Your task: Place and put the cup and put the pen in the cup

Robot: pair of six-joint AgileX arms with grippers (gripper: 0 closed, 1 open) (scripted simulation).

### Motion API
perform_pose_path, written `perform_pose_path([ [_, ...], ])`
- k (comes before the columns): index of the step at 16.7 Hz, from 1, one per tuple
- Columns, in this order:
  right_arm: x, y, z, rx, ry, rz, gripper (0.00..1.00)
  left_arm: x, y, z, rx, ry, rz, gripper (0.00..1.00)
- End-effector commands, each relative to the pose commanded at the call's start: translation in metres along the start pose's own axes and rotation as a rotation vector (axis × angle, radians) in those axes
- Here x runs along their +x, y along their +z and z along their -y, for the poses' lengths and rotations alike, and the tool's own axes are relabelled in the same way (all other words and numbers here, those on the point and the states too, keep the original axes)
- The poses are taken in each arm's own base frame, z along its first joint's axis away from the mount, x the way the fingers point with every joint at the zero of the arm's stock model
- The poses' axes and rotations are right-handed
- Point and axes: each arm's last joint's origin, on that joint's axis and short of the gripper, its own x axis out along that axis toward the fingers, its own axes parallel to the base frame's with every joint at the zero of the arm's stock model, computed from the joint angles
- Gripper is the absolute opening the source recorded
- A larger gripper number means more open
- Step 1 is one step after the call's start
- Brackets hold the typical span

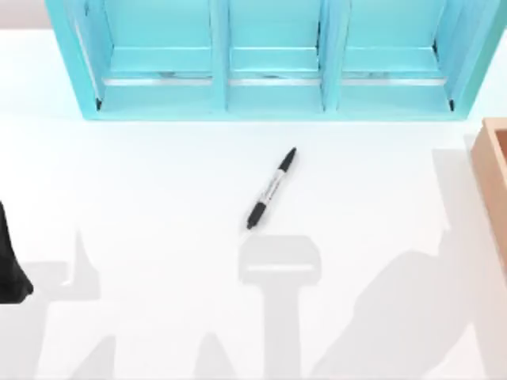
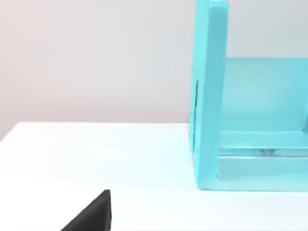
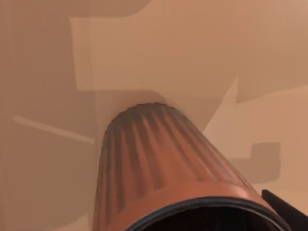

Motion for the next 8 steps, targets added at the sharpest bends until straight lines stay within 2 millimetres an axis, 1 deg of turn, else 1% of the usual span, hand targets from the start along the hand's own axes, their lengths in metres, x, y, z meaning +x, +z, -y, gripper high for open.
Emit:
perform_pose_path([
  [2,-0.017,0.009,-0.017,-0.002,-0.003,0.01,0.0,0.0,0.0,0.0,0.0,0.0,0.0,1.0],
  [4,-0.041,0.018,-0.042,-0.006,-0.002,0.007,0.0,0.0,0.0,0.0,0.0,0.0,0.0,1.0],
  [6,-0.067,0.019,-0.071,-0.006,0.004,-0.023,0.0,0.0,0.0,0.0,0.0,0.0,0.0,1.0],
  [8,-0.094,0.014,-0.102,-0.002,0.004,-0.047,0.0,0.0,0.0,0.0,0.0,0.0,0.0,1.0],
])
